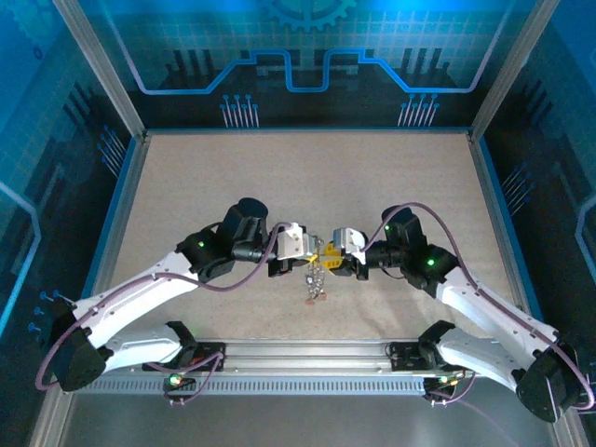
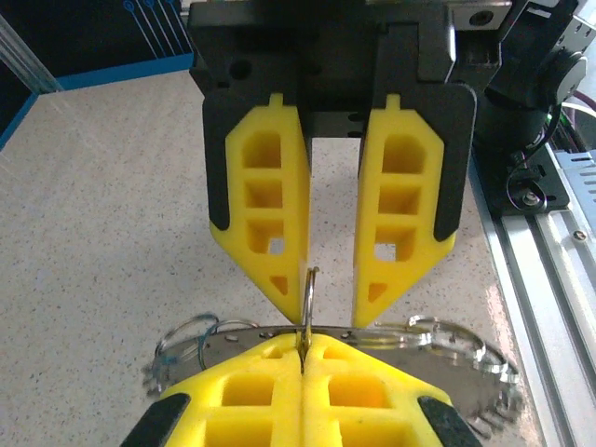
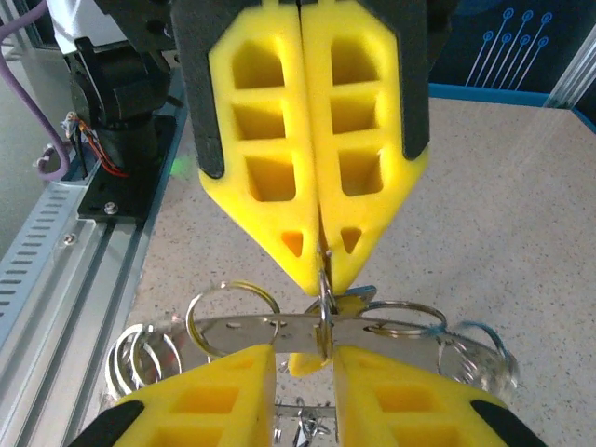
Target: Put the keys on the keyring
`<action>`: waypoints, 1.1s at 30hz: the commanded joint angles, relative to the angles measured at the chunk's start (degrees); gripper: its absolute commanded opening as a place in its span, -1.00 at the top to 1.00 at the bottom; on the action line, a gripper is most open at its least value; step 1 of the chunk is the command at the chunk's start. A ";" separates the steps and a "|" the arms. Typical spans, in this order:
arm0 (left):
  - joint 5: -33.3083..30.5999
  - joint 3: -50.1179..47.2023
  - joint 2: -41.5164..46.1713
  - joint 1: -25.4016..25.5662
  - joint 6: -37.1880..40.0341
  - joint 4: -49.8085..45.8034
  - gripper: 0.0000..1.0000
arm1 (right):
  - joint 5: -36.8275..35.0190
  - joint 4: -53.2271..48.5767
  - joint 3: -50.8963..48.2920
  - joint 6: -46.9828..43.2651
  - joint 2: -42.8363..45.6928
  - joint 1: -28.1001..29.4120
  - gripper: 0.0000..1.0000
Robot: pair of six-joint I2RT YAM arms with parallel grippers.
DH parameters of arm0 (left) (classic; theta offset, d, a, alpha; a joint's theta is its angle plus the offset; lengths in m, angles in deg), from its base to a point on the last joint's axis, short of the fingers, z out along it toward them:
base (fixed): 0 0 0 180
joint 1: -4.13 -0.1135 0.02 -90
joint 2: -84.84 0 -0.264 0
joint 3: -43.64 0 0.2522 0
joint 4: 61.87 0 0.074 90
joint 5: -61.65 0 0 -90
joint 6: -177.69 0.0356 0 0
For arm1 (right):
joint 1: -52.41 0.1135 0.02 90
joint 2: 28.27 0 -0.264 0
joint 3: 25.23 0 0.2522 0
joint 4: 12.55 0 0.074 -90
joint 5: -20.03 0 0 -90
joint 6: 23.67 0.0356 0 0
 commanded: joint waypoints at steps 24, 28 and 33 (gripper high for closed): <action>0.88 9.37 -4.71 1.85 8.88 -13.23 1.00 | -3.37 -5.44 4.61 -4.75 -1.41 4.10 0.65; 0.62 9.97 -5.17 1.96 8.39 -13.82 1.00 | -3.51 -4.97 4.33 -4.60 -1.23 4.39 0.79; 0.68 9.95 -4.93 2.02 6.89 -12.76 1.00 | -3.30 -2.74 3.09 -3.69 0.30 4.59 1.00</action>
